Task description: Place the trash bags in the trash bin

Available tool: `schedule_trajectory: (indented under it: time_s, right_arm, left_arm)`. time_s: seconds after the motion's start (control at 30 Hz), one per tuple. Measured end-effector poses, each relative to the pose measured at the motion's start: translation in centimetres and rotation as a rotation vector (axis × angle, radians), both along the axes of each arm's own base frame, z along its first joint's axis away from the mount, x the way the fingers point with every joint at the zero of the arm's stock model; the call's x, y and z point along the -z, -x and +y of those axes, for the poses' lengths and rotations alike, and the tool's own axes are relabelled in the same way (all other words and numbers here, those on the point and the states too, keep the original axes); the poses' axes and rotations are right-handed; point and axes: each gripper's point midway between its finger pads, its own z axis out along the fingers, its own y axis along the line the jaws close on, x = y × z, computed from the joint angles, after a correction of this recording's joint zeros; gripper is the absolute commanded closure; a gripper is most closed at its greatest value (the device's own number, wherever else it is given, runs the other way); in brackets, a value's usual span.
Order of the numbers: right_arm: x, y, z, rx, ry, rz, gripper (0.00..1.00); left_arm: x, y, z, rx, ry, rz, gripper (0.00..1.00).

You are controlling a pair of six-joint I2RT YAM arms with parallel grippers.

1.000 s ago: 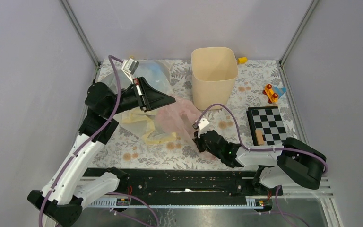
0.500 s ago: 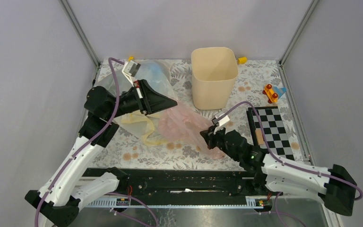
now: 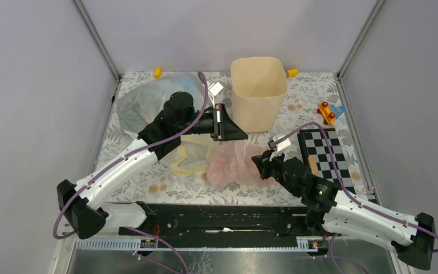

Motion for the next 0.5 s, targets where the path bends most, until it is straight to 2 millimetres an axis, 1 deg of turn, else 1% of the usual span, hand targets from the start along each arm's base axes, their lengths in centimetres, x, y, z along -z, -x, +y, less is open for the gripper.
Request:
schedule_trajectory:
  time_s: [0.03, 0.17, 0.23, 0.3, 0.5]
  right_arm:
    - [0.0, 0.2, 0.6, -0.033, 0.0, -0.007, 1.0]
    - [0.8, 0.6, 2.7, -0.139, 0.016, -0.019, 1.0]
    - [1.8, 0.9, 4.0, -0.2, 0.031, -0.014, 1.0]
    - [3.2, 1.4, 5.4, -0.276, 0.05, 0.0, 1.0]
    - [6.0, 2.5, 9.0, -0.434, 0.056, 0.042, 1.0]
  left_arm:
    - [-0.2, -0.1, -0.1, 0.001, 0.0, -0.006, 1.0]
    - [-2.2, 0.1, -0.2, 0.011, 0.03, -0.052, 1.0]
    - [-3.1, 0.3, -0.1, 0.017, 0.046, -0.069, 1.0]
    - [-3.7, 0.6, 0.0, 0.022, 0.057, -0.079, 1.0]
    - [-4.4, 1.4, 0.7, 0.03, 0.066, -0.091, 1.0]
